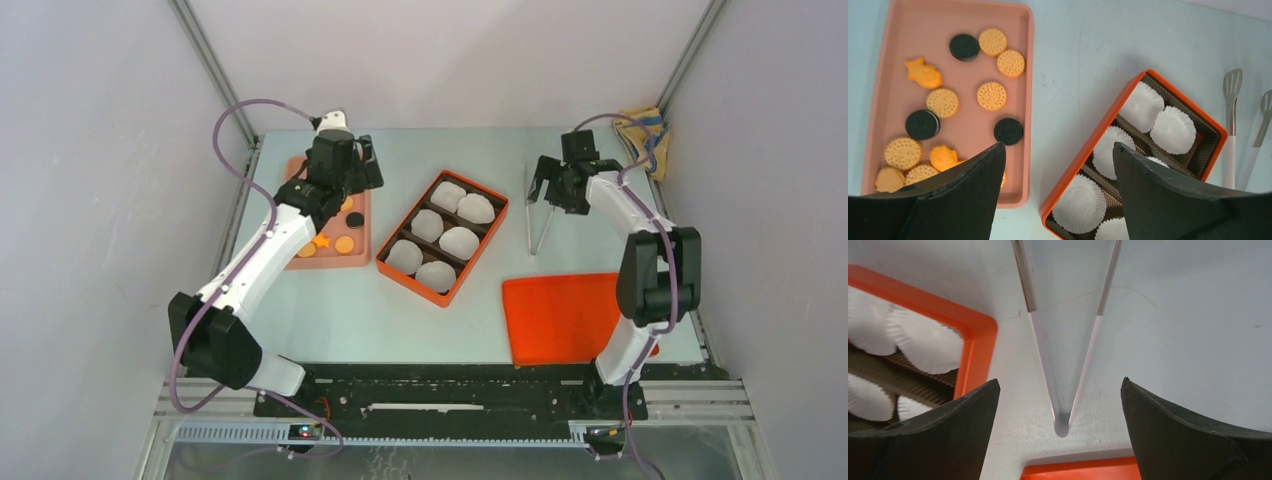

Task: Pack the cookies

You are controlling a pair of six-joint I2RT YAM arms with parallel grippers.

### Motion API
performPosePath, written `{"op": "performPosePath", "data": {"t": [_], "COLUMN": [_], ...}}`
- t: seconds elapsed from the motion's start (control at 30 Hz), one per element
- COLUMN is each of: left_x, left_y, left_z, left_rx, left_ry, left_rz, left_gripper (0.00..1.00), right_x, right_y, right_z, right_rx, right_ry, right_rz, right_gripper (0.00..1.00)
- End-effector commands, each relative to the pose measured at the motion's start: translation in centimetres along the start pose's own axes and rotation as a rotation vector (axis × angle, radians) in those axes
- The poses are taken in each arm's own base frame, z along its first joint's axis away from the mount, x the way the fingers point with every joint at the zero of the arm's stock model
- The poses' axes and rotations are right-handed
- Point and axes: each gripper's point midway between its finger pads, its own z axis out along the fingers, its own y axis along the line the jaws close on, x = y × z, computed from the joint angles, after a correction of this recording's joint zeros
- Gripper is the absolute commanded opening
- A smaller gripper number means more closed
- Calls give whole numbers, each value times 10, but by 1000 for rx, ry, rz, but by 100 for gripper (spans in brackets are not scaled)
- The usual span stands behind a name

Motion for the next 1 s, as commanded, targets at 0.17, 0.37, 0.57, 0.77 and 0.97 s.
{"op": "performPosePath", "data": {"t": [0.17, 0.37, 0.57, 0.77, 0.97], "left_x": [49, 111, 180, 227, 275], "left_y": [-26, -80, -111, -110, -76], "left_z": [0, 4, -10, -38, -48], "left_rx": [143, 212, 255, 214, 161], "left_ry": [105, 242, 394, 508, 601], "left_rz": [-38, 49, 98, 144, 127], "left_gripper": [81, 50, 10, 2, 2], "right_x": [9, -7, -16, -24, -22], "right_y": [31, 62, 62, 58, 61], "right_z": [15, 1, -13, -31, -45], "right_rx": [20, -46, -50, -64, -106], "right_ry": [1, -22, -51, -77, -86], "right_rz": [-74, -100, -102, -95, -85], "right_gripper": [100, 100, 100, 100, 99]}}
